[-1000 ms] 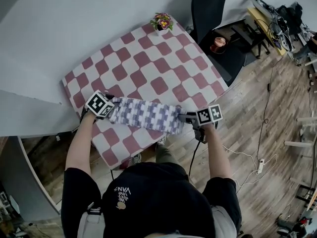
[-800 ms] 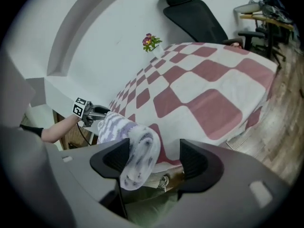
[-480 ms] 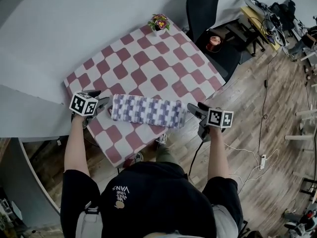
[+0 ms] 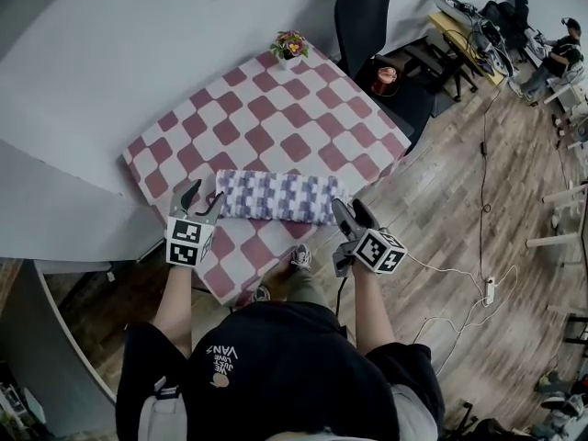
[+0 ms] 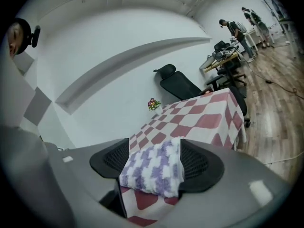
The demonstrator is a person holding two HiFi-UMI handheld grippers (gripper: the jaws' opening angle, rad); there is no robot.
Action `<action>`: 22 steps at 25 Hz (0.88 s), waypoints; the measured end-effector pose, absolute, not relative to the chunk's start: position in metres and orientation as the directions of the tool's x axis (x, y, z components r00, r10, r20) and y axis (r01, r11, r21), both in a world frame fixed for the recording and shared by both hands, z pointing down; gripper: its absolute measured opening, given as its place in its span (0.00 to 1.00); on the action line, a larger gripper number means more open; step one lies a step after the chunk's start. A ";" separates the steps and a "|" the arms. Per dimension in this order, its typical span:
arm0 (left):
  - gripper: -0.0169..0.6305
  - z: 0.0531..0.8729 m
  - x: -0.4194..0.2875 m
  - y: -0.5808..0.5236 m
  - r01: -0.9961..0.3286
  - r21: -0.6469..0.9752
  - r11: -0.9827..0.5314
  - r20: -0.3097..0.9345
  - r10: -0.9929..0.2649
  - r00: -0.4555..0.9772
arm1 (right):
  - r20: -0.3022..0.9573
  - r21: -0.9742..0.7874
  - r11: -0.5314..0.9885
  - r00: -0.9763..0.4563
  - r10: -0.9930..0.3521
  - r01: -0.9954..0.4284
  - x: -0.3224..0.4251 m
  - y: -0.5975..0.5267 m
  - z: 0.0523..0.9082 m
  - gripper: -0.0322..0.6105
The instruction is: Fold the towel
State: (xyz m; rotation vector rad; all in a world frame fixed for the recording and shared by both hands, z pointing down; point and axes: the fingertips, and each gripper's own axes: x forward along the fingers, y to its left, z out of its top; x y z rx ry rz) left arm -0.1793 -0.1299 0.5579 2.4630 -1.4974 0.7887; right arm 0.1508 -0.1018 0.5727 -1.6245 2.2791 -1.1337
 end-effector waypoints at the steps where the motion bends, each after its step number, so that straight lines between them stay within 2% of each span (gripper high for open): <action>1: 0.36 0.557 -0.173 -0.124 -0.859 -0.164 -0.485 0.495 -0.793 0.354 | 0.311 -0.628 0.128 -0.398 -0.863 -0.767 0.149 -0.096 0.576 0.56; 7: 0.36 0.569 -0.132 -0.094 -0.847 -0.211 -0.488 0.439 -0.821 0.364 | 0.334 -0.670 -0.013 -0.286 -0.898 -0.742 0.161 -0.073 0.617 0.56; 9: 0.36 0.578 -0.116 -0.085 -0.831 -0.204 -0.517 0.443 -0.806 0.393 | 0.346 -0.745 -0.082 -0.278 -0.896 -0.662 0.165 -0.066 0.638 0.56; 12: 0.36 0.588 -0.089 -0.073 -0.773 -0.219 -0.595 0.480 -0.755 0.446 | 0.303 -0.874 -0.150 -0.276 -0.912 -0.462 0.165 -0.059 0.656 0.56; 16: 0.36 0.596 -0.045 -0.068 -0.611 -0.305 -0.731 0.520 -0.665 0.536 | 0.222 -0.961 -0.168 -0.254 -0.941 -0.220 0.163 -0.062 0.668 0.56; 18: 0.36 0.601 -0.026 -0.069 -0.535 -0.328 -0.778 0.549 -0.618 0.563 | 0.203 -0.973 -0.167 -0.254 -0.946 -0.157 0.161 -0.065 0.672 0.56; 22: 0.36 0.623 -0.005 -0.073 -0.442 -0.317 -0.839 0.621 -0.536 0.572 | 0.197 -0.977 -0.163 -0.290 -0.937 -0.138 0.150 -0.072 0.675 0.56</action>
